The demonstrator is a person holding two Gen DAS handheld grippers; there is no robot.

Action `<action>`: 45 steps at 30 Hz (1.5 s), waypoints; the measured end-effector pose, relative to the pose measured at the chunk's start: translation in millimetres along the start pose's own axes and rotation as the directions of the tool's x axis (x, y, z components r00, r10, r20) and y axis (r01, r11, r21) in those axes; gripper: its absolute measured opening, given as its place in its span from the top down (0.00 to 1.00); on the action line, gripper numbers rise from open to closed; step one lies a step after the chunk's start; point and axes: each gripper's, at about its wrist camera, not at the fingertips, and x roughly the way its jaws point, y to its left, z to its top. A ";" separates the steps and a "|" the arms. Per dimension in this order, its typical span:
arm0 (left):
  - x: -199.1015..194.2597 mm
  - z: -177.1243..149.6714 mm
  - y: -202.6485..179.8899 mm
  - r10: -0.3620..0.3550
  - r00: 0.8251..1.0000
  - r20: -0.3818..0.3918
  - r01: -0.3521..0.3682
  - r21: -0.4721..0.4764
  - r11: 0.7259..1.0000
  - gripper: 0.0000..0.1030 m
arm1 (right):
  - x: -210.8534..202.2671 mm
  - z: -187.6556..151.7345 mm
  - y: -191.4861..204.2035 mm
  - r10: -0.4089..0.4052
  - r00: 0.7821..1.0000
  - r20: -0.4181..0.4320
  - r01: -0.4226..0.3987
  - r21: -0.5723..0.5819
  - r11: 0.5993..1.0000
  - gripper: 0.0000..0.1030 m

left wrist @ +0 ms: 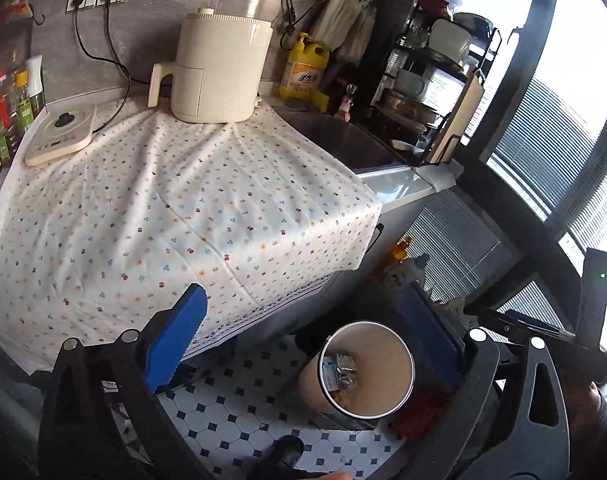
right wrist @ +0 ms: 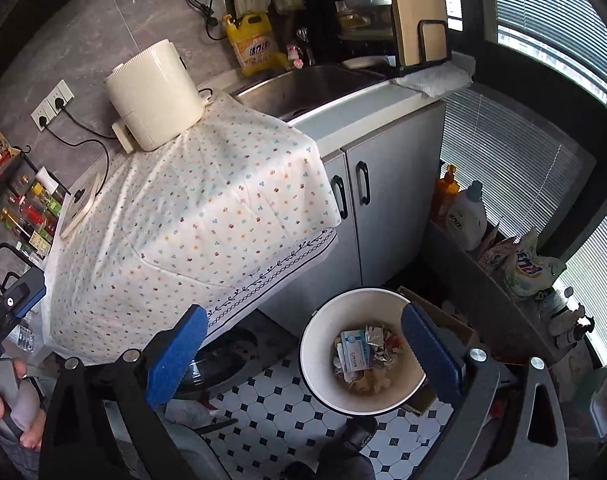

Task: Collect trash

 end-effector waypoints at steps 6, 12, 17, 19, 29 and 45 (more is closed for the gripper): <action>-46.2 -8.5 11.5 -0.006 1.000 0.030 0.006 0.006 1.000 0.06 | -39.1 -19.1 21.0 -0.041 0.998 0.049 0.040 0.015 0.999 0.08; -96.6 -21.6 14.0 -0.020 0.997 0.073 0.017 0.049 0.999 0.06 | -85.1 -43.8 47.9 -0.035 0.993 0.110 0.036 -0.002 0.999 0.08; -134.5 -28.0 14.2 -0.020 0.992 0.121 0.012 0.068 0.998 0.06 | -118.1 -61.1 61.5 -0.036 0.985 0.169 0.034 0.016 0.999 0.08; -148.6 -30.0 13.5 -0.023 0.990 0.138 0.012 0.077 0.997 0.06 | -127.5 -67.1 66.8 -0.026 0.984 0.178 0.023 0.015 1.000 0.08; -201.7 -39.8 16.0 0.008 0.976 0.217 -0.036 0.127 0.991 0.06 | -167.6 -93.4 102.1 0.002 0.965 0.261 0.004 -0.021 1.000 0.08; -226.4 -49.7 23.9 0.017 0.970 0.243 -0.048 0.123 0.991 0.06 | -180.5 -117.0 131.9 -0.001 0.963 0.269 0.017 -0.056 0.998 0.08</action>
